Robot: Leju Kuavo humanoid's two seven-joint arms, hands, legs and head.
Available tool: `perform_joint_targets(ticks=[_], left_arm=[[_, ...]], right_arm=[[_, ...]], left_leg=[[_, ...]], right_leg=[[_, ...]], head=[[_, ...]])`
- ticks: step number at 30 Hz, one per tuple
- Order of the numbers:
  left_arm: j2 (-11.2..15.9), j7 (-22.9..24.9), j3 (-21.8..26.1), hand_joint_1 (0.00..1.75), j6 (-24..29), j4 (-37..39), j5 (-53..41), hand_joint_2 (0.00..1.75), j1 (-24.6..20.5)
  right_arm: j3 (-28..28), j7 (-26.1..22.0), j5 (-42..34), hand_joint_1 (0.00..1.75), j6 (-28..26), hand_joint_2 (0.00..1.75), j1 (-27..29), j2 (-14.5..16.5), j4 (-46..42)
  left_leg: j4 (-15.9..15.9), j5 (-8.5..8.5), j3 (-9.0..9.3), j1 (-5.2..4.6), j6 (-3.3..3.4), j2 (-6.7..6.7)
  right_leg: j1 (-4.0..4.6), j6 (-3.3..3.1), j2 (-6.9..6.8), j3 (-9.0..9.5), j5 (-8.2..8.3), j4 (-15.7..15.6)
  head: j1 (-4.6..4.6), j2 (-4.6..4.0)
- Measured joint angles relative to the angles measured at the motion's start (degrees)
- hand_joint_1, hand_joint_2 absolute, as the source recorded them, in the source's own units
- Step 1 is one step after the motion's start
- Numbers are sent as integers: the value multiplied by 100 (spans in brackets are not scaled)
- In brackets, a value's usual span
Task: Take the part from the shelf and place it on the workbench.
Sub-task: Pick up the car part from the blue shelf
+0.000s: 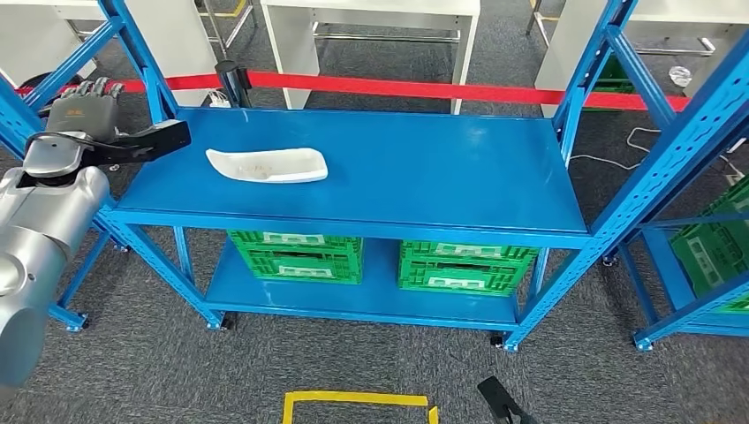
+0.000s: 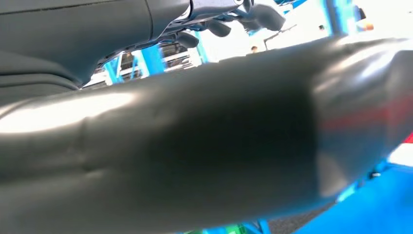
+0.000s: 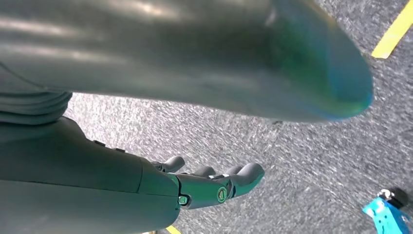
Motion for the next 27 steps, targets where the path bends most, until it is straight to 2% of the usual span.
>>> perform_joint_targets(ticks=[1,2,4,5,6,7,9,10,11,13,15,16,17,19,20,21,22,24,25,26,27], left_arm=[[23,-8,0,0,1,-4,11,0,-1],[50,-15,0,0,2,-6,24,0,4],[92,-27,0,0,3,2,51,0,46],[103,-28,0,0,3,5,67,0,83],[107,-20,0,0,-1,8,84,0,117],[109,-3,0,0,-9,9,99,0,140],[110,49,0,0,-29,11,124,0,152],[111,73,0,0,-42,14,134,0,149],[111,90,0,0,-51,17,143,0,150],[110,108,0,0,-66,23,159,0,163],[102,105,0,0,-67,19,183,0,172],[94,103,0,0,-67,15,198,0,165],[80,100,0,0,-71,13,211,0,161],[56,82,0,0,-89,19,231,0,166],[46,56,0,0,-97,22,248,0,181],[41,12,0,0,-102,25,267,0,199],[38,-49,0,0,-99,26,292,0,218],[35,-167,0,0,-89,25,329,0,245],[33,-213,0,0,-82,25,344,0,250],[33,-257,0,0,-76,25,361,0,255],[35,-332,0,0,-72,25,390,0,262]], right_arm=[[0,1,8,0,2,0,-10,3,0],[0,2,15,0,4,0,-18,5,1],[-1,7,21,0,5,0,-15,4,1],[-1,9,22,0,5,0,-5,4,1],[-2,9,22,0,5,0,4,4,1],[-2,10,21,0,5,0,8,4,1],[-8,9,20,0,5,0,8,4,1],[-14,8,20,0,4,0,4,4,1],[-20,8,20,0,4,0,3,3,1],[-28,8,20,0,3,0,4,3,1],[-32,6,21,0,-5,0,4,0,0],[-34,5,21,0,-9,0,-2,-2,-1],[-37,4,22,0,-13,0,-7,-4,-1],[-52,5,29,0,-14,0,-4,-7,-1],[-64,6,40,0,-14,0,5,-9,-1],[-74,6,54,0,-13,0,14,-9,-1],[-84,6,70,0,-12,0,19,-9,-1],[-100,6,97,0,-10,0,18,-10,-1],[-109,7,104,0,-7,0,12,-10,-1],[-116,7,109,0,-4,0,9,-10,-1],[-122,7,114,0,-2,0,8,-8,-1]], left_leg=[[184,-84,-93,8,-24,8],[476,-204,-262,16,-44,15],[1191,-458,-726,25,-77,18],[1401,-497,-906,29,-85,19],[1409,-419,-986,31,-86,20],[1180,-213,-943,34,-83,22],[385,288,-657,31,-71,24],[66,395,-535,20,-47,28],[-115,442,-456,9,-15,31],[-168,397,-418,-6,69,31],[-176,420,-379,20,135,28],[-188,410,-357,34,169,29],[-195,393,-337,41,197,32],[-185,350,-317,37,233,32],[-176,327,-306,36,237,30],[-164,301,-290,36,234,27],[-149,270,-267,36,227,24],[-114,198,-211,36,199,21],[-94,164,-197,26,175,18],[-76,137,-193,10,156,16],[-68,119,-195,-5,157,14]], right_leg=[[-8,-32,3,47,-4,-8],[-13,-55,8,80,-21,-15],[-14,-77,20,121,-73,-7],[-14,-76,24,147,-106,-1],[-15,-70,26,182,-143,8],[-15,-59,27,227,-184,18],[-11,-24,27,323,-271,33],[-6,0,27,346,-306,40],[-1,28,26,352,-334,44],[8,90,23,345,-371,43],[9,158,17,324,-446,117],[6,190,14,240,-532,287],[-2,216,12,82,-651,576],[-14,250,10,-410,-905,1372],[-18,258,10,-626,-940,1656],[-22,262,10,-750,-870,1747],[-27,258,9,-750,-691,1600],[-31,227,1,-484,-204,838],[-24,205,-4,-337,-50,483],[-25,191,-7,-233,35,243],[-24,184,-8,-188,41,144]], head=[[-8,0],[-17,0],[-23,0],[-25,0],[-23,0],[-24,0],[-21,0],[-23,0],[-22,0],[-25,0],[-17,0],[-8,0],[0,0],[10,0],[10,0],[12,0],[11,0],[13,0],[12,0],[11,0],[10,0]])
